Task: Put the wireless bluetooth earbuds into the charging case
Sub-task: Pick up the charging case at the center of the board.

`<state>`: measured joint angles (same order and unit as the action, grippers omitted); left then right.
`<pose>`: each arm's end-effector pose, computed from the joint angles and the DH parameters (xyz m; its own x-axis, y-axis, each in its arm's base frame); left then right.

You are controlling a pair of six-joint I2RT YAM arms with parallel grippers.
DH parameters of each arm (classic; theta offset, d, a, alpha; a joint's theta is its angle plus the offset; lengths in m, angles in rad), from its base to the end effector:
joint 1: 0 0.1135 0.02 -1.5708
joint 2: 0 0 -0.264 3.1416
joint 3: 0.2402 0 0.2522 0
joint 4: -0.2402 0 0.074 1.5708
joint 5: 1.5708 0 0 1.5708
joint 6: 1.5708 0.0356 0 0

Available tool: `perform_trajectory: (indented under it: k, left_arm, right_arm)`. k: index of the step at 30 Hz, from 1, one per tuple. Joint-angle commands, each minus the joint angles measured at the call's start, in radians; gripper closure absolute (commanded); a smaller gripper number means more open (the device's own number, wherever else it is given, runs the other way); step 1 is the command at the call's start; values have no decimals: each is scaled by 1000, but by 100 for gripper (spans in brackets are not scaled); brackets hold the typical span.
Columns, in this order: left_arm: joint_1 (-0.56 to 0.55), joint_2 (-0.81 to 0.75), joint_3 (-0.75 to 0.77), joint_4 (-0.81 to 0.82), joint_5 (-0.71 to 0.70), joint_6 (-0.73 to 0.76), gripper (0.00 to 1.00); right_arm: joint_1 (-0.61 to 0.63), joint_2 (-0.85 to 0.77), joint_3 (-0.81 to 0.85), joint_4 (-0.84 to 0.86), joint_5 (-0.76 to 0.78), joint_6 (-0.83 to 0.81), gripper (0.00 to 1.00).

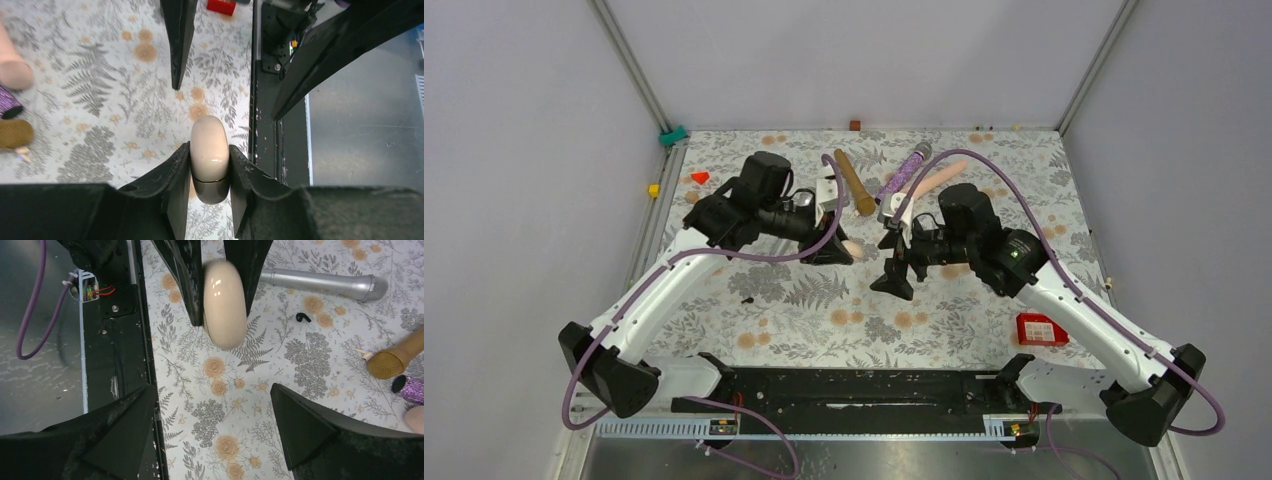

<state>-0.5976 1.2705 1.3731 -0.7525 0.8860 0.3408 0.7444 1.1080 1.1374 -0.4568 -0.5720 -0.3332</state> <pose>0.1963 -0.1670 0.3921 -0.1821 0.3797 -0.9070 0.9831 0.0520 -0.1756 0.1633 0.1767 0.3738 0.0167 -0.3585 -0.9334 -0.9805 0.1772 -0.0856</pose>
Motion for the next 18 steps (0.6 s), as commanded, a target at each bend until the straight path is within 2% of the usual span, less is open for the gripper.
perform_trajectory:
  k: [1, 4, 7, 9, 13, 18]
  left_arm:
    - [2, -33, -62, 49, 23, 41, 89]
    - [1, -57, -64, -14, 12, 101, 91]
    - [2, -74, -26, -155, 12, 224, 99]
    - [3, -92, -32, -205, -2, 260, 99]
    - [4, -119, -89, -201, 2, 290, 99]
    - [9, -125, -124, -184, -38, 277, 95]
  right_arm:
    - [1, -11, 18, 73, -75, 47, 8]
    - [1, -8, 9, 88, -122, 51, 12]
    - [1, 25, 18, 92, -182, 62, 15]
    - [0, 53, 48, 87, -207, 81, 18]
    - [1, 111, 107, 60, -271, 72, 18]
    - [2, 161, 102, 80, -302, 94, 12]
